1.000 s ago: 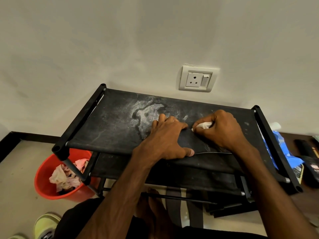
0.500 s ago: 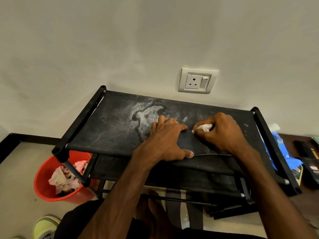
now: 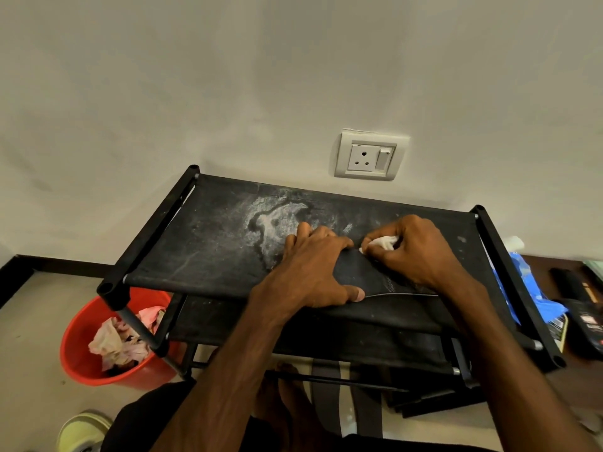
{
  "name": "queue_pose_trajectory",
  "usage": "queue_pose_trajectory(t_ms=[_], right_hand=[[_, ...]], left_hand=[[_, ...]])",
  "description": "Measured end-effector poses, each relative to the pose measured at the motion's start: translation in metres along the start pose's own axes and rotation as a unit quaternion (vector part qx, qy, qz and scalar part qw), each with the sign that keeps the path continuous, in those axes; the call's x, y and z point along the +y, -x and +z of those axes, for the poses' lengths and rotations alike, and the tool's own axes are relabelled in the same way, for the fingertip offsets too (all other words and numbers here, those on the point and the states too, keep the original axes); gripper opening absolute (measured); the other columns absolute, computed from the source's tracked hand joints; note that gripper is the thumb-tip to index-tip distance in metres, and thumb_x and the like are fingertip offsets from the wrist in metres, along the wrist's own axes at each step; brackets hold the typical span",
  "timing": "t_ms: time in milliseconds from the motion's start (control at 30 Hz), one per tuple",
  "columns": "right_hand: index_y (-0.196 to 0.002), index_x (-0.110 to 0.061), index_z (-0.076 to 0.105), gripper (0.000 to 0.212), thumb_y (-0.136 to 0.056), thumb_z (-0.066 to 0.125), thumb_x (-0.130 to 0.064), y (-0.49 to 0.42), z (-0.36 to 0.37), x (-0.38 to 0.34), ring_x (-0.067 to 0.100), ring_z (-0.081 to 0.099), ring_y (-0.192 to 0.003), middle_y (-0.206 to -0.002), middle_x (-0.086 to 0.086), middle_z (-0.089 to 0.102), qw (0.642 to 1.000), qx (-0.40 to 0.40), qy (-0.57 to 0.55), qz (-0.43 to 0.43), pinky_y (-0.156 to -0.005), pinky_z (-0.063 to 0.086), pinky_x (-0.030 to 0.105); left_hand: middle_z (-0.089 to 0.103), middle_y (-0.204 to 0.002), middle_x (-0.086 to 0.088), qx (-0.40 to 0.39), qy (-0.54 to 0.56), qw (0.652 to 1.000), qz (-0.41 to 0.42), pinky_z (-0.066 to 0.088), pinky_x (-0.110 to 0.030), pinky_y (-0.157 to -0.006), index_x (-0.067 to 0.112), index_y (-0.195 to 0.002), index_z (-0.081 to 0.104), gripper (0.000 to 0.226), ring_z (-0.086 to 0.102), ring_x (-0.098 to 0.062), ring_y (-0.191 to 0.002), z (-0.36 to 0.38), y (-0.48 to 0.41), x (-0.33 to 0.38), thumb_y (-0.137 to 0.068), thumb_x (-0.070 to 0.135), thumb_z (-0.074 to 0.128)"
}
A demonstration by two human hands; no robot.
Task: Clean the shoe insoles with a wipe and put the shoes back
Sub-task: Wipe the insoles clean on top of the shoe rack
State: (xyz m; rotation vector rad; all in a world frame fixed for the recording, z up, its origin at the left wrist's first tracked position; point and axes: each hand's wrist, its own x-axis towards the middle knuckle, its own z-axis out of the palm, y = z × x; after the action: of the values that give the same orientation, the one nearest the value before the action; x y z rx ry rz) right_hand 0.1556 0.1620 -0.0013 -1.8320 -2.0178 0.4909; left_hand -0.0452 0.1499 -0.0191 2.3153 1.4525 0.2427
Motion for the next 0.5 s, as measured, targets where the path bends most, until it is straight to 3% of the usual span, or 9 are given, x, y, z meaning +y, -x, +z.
queue_pose_trajectory(t_ms=[233,333,500], right_hand=[[-0.095,-0.031,0.083,0.014,-0.087,0.075,-0.024,0.003,0.012,-0.016,0.010,0.072,-0.077,-0.090,-0.008,0.079,0.997,-0.028,-0.020,-0.069,-0.073,0.061,0.044],[-0.092,-0.037,0.082,0.012,-0.085,0.075,-0.030,0.000,0.007,-0.008,0.008,0.071,-0.079,-0.089,-0.014,0.078,0.999,-0.008,-0.005,-0.034,-0.076,0.061,0.042],[-0.089,-0.032,0.082,0.010,-0.084,0.074,-0.030,0.000,0.003,0.000,0.016,0.071,-0.082,-0.090,-0.008,0.078,1.000,0.023,0.002,0.015,-0.080,0.060,0.043]], left_hand=[[0.039,-0.144,0.003,-0.005,0.008,1.000,-0.004,0.027,-0.039,-0.108,0.032,-0.150,0.032,0.093,0.027,-0.021,-0.128,-0.003,0.000,0.001,-0.074,0.063,0.076],[0.038,-0.148,0.005,-0.014,0.014,1.000,-0.013,0.026,-0.042,-0.113,0.029,-0.155,0.024,0.101,0.027,-0.022,-0.132,-0.004,0.001,0.002,-0.074,0.063,0.076],[0.040,-0.148,0.009,-0.013,0.032,0.999,-0.018,0.024,-0.043,-0.115,0.026,-0.157,0.014,0.112,0.027,-0.022,-0.134,-0.006,0.003,0.003,-0.072,0.062,0.078]])
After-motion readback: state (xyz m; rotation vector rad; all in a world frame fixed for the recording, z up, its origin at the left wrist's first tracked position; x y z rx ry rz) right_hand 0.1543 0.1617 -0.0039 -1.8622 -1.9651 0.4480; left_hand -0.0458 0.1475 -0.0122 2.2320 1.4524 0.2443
